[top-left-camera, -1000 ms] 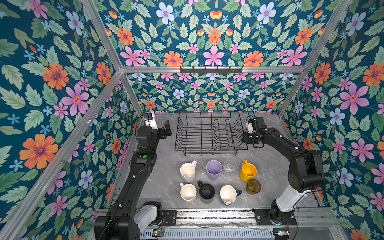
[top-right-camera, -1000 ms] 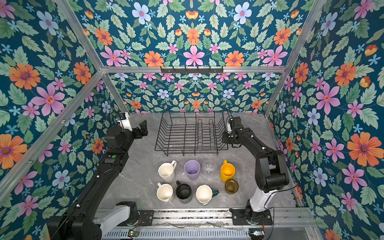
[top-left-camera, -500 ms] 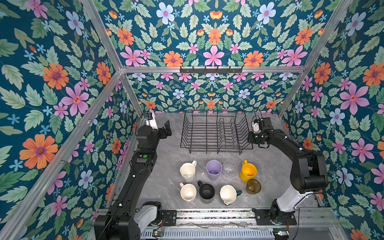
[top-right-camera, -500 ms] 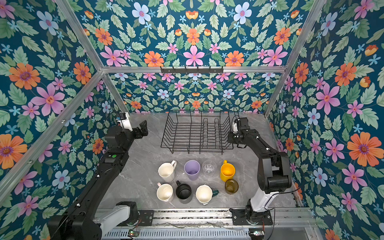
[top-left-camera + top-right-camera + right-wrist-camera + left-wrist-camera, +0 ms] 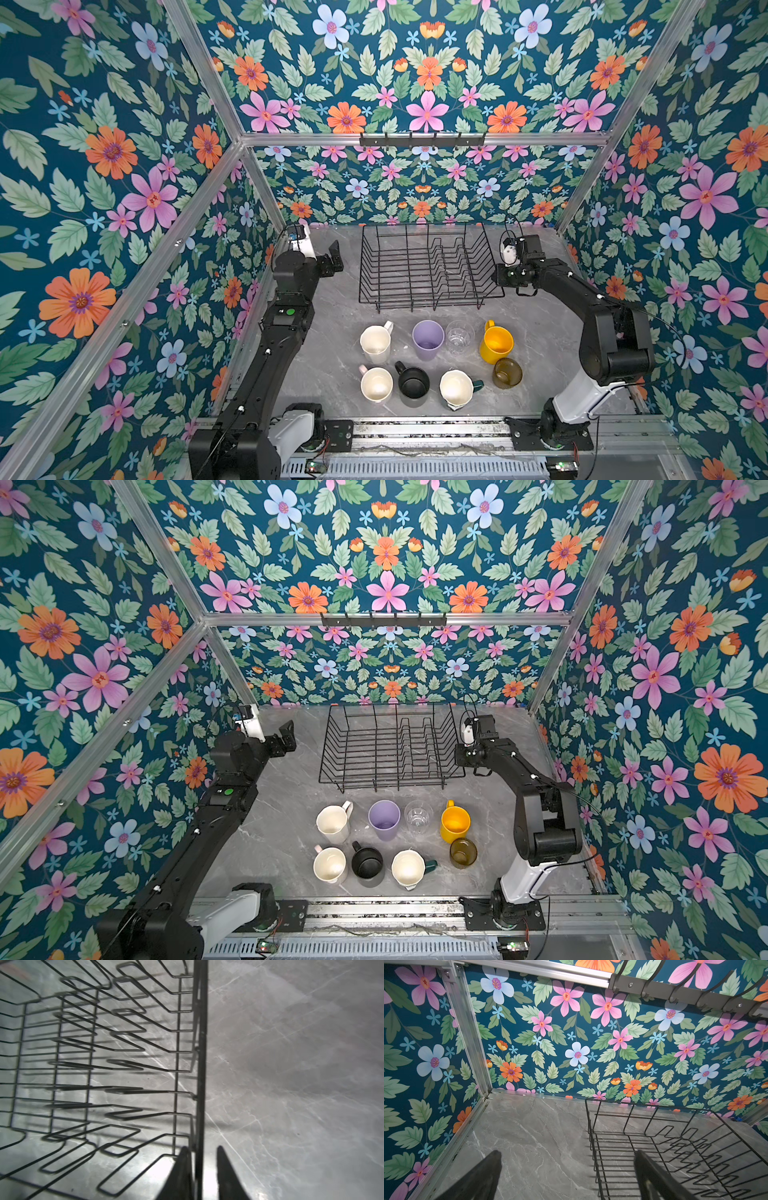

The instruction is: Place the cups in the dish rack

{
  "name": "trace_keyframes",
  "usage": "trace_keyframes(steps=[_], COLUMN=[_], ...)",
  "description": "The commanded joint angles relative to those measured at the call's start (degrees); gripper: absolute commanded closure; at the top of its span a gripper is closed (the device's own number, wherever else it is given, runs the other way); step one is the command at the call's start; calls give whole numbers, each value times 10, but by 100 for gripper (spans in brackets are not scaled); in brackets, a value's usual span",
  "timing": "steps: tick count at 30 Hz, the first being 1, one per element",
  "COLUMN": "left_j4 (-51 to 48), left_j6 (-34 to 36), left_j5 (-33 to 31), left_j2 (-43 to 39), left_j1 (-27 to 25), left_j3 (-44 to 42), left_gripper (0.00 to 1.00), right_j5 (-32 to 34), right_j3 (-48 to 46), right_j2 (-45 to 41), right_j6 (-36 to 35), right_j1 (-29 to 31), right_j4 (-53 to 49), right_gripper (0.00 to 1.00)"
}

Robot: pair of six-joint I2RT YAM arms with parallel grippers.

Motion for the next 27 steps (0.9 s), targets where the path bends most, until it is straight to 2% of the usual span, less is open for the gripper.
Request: trace_keyframes(steps=[1, 4, 8, 12, 15, 18, 24, 27], left_j4=[-24, -50, -98, -198, -294, -365, -459, -490], left_j6=[-5, -10, -18, -46, -56, -59, -88, -100], left_j5=[-20, -26, -31, -17, 31, 84, 173, 195], left_j2=[10, 21, 30, 33, 33, 17, -18, -29], left_j1=[1, 1, 1, 1, 0, 0, -1, -8], left_j3=[13, 30, 57, 92, 114, 117, 105, 92], left_gripper=[0, 0, 2, 5, 7, 8, 13, 17], right_j5=[26, 49, 68, 73, 67, 58, 33, 33], right_j3=[11, 25, 38, 31, 9, -11, -45, -57], right_j2=[-12, -21, -81, -141, -192, -231, -271, -279], right_j6=[4, 20, 46, 78, 103, 121, 139, 139], right_j1=[0, 0, 0, 0, 0, 0, 0, 1], right_j4=[-21, -39, -57, -72, -64, -46, -24, -20], right_gripper=[54, 41, 28, 17, 8, 4, 4, 4])
